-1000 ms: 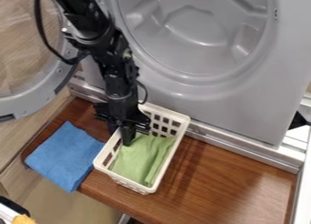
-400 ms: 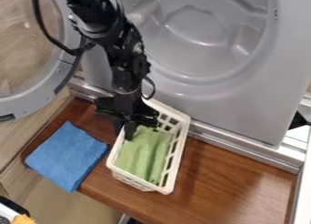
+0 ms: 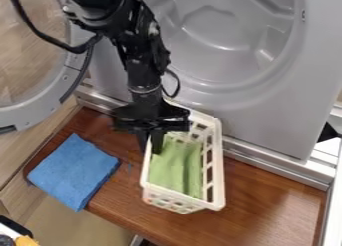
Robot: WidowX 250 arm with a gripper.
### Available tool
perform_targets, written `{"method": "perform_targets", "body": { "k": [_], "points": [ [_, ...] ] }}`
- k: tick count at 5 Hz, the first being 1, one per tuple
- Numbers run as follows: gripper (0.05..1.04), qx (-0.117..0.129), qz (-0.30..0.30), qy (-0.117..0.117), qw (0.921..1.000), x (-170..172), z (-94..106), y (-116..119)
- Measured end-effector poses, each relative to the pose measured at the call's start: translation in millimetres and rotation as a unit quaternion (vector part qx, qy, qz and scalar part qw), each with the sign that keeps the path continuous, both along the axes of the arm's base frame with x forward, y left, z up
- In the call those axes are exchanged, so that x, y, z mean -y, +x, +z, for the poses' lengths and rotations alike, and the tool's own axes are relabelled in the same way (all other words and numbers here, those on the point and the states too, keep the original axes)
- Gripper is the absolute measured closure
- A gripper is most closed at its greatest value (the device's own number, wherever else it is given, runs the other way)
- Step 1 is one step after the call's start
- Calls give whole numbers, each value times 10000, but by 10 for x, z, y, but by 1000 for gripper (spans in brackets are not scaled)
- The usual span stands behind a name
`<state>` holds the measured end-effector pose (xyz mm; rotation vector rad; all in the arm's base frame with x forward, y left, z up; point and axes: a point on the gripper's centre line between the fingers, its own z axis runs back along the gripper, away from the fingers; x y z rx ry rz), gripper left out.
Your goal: Move the white basket to the right side of the table
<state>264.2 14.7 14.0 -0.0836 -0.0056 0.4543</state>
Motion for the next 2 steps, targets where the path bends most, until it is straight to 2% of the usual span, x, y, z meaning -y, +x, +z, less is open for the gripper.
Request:
{"method": "perform_targets", "body": {
  "k": [1,2],
  "points": [
    [991,-39,897,-405,9951,217,83,-114],
    [991,-138,1673,-568,9842,425,51,-231]
  ]
}}
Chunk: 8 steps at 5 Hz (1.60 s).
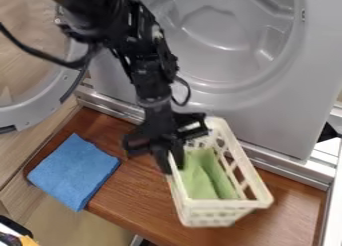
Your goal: Move the white basket to the right side of the table
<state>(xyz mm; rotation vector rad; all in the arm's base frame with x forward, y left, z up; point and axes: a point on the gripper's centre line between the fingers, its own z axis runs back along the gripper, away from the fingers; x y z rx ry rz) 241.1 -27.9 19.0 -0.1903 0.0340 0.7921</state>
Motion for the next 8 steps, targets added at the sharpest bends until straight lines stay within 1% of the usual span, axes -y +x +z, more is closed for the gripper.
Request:
{"method": "perform_targets", "body": {
  "k": [1,2,3,4,5,6,7,8],
  "points": [
    [991,-87,917,258,9954,195,-60,-65],
    [991,165,1861,94,9824,267,-97,-119],
    [992,183,2411,66,9703,429,-178,-107],
    [992,174,2687,-164,9629,552,-368,-120],
    [992,251,2663,-146,9635,697,-507,-78],
    [992,281,2845,3,9583,747,-598,15],
    [992,163,2921,10,9562,797,-684,108],
    [992,50,2949,53,9555,827,-703,167]
  ]
}}
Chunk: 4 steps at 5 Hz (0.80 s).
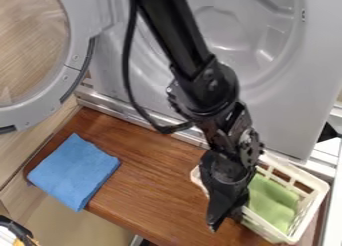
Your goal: Move the white basket to the right side of the table
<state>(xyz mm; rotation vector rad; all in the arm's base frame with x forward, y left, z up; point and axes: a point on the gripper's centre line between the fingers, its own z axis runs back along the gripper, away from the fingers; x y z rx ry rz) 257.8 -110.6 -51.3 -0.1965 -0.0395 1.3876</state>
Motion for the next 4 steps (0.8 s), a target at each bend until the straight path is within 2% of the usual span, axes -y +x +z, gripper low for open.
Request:
{"method": "perform_targets", "body": {
  "k": [1,2,3,4],
  "points": [
    [956,-17,7,-147,9999,39,7,1],
    [753,-269,-321,-102,9991,23,1,-7],
    [450,-510,-321,9,9982,-12,67,-75],
    [156,-571,-362,55,9977,-66,231,-15]
  ]
}}
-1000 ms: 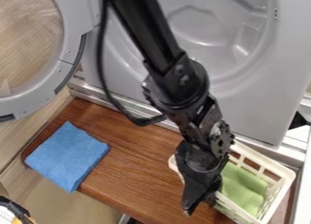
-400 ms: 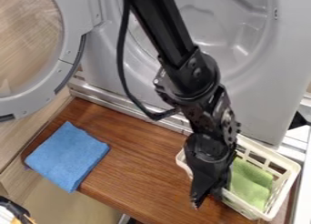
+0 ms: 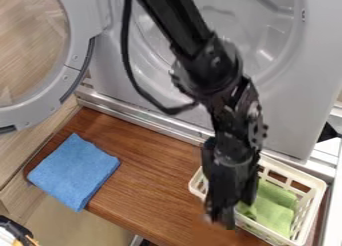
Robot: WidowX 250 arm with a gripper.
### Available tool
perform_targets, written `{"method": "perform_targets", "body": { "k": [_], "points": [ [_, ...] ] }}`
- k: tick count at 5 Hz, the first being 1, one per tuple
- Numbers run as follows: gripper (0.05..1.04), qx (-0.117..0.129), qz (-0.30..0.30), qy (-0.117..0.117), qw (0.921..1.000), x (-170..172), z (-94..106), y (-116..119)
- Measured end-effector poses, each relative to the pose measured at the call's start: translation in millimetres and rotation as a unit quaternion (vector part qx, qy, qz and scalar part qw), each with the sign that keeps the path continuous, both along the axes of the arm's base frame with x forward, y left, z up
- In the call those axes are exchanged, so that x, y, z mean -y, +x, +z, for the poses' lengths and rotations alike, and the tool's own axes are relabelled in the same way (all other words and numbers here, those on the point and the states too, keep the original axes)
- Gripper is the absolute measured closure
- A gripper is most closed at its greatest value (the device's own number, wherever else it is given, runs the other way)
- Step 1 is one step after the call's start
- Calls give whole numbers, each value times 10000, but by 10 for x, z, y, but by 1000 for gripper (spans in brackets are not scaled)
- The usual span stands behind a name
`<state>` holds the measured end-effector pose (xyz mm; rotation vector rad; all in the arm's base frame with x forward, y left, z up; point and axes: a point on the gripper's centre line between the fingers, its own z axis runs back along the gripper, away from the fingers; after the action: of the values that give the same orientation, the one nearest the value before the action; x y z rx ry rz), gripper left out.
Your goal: Move the white basket to the right side of the table
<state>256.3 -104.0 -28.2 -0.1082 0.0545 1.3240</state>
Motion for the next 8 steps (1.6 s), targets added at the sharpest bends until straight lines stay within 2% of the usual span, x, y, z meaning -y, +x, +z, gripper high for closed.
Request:
{"method": "perform_targets", "body": {
  "k": [1,2,3,4,5,6,7,8],
  "points": [
    [79,98,-34,30,9999,-10,215,26],
    [84,15,-206,160,9997,-29,391,57],
    [83,-365,-999,418,9935,-118,507,48],
    [83,-1201,-2248,1029,9615,-384,559,116],
    [83,-1468,-3449,1423,9161,-568,589,149],
    [83,-1497,-4459,1785,8642,-725,577,181],
    [83,-1325,-5499,2005,7999,-816,654,187],
    [83,-1454,-5579,2089,7899,-1040,768,284]
  ]
}}
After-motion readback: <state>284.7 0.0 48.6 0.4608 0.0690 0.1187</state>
